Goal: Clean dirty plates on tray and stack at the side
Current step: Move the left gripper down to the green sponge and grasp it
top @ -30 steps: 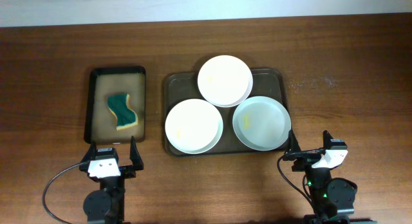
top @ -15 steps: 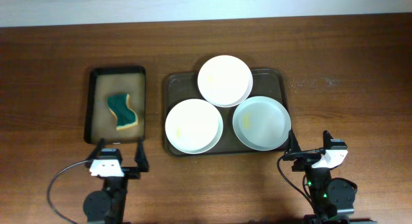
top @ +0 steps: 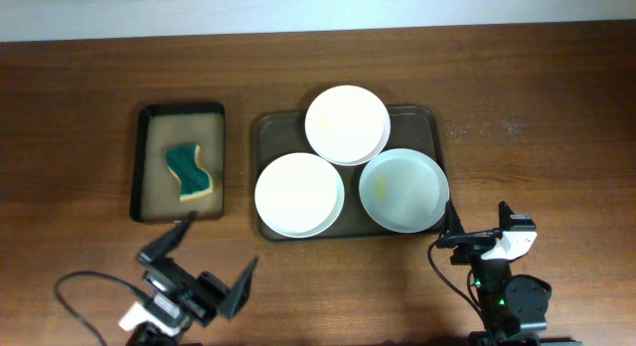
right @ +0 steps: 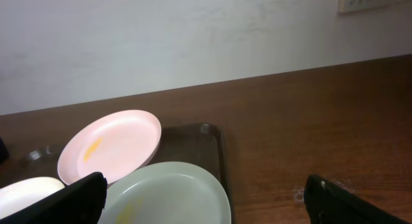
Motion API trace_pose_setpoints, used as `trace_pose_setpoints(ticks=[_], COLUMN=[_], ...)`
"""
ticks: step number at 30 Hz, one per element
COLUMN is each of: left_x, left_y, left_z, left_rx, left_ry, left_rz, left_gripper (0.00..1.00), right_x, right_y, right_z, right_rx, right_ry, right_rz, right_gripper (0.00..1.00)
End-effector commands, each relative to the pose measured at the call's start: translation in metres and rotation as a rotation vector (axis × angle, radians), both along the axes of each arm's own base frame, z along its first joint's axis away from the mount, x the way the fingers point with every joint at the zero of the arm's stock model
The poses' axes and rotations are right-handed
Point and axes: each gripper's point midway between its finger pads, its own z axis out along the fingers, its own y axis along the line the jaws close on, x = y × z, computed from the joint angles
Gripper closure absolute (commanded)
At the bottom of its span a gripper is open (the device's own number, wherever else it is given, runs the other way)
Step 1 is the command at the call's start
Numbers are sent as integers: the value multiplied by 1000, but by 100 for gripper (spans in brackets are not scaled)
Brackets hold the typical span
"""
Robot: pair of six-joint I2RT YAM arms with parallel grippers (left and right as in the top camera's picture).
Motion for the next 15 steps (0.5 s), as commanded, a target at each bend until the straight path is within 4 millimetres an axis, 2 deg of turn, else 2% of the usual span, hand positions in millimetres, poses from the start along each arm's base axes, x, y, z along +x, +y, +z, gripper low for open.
trace_pose_setpoints(ticks=[1,3,4,6,8,10,11,12,15], left_x=[13,60,71,90,102,120,130,148,169], left_y=[24,57,63,64,48,54,62,90,112], left_z=[47,57,54,51,44,37,34,25,10], left_rx=[78,137,146,180,227,263,237,92,8], left_ry=[8,396,492,656,836,943,999,1145,1284], left_rz=[245,440,468,462,342,362,407,556,640], left_gripper=[1,1,1,1,1,1,1,1,1], right_x=[0,0,0,0,0,0,0,0,0], right_y=[-3,-3,-3,-3,-3,-3,-3,-3,-3], right_z=[-3,-3,-3,-3,-3,-3,-3,-3,-3], right_rx=[-11,-10,-11,-11,-11,-11,-11,-11,-11], right_ry=[4,4,4,4,4,4,4,4,4], right_rz=[-14,-14,-14,-14,-14,-14,-14,-14,-14], right_gripper=[1,2,2,2,2,2,2,2,2])
